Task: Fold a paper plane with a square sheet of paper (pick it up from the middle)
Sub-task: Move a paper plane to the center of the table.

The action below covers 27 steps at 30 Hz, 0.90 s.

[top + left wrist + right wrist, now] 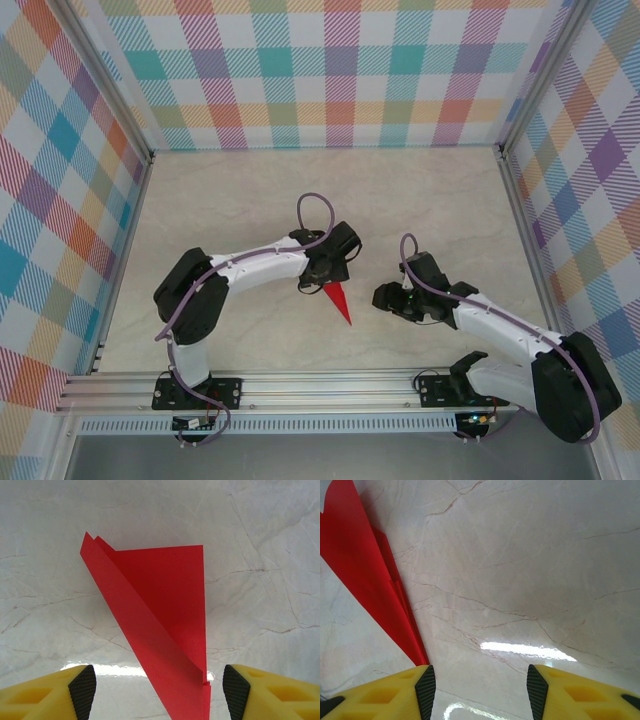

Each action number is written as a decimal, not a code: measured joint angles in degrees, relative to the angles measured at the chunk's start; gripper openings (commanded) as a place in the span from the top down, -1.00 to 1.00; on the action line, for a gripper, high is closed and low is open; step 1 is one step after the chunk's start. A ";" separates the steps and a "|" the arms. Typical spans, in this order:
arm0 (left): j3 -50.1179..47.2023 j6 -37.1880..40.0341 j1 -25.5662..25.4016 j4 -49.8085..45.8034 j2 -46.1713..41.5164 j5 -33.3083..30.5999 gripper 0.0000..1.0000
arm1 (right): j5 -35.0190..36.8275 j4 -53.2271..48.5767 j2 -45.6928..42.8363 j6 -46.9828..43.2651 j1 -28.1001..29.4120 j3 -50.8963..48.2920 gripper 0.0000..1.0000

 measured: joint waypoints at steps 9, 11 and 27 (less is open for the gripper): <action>1.09 -0.57 0.79 0.00 2.95 1.55 -0.41 | -2.43 0.20 0.44 -1.03 -0.04 0.00 -0.08; 1.14 -0.57 0.79 0.00 3.21 1.70 -0.39 | -2.73 0.39 0.79 -1.03 -0.04 0.00 -0.08; 0.90 -0.55 1.27 0.50 3.23 2.12 -0.33 | -12.33 7.50 3.61 -1.18 -0.04 0.00 0.25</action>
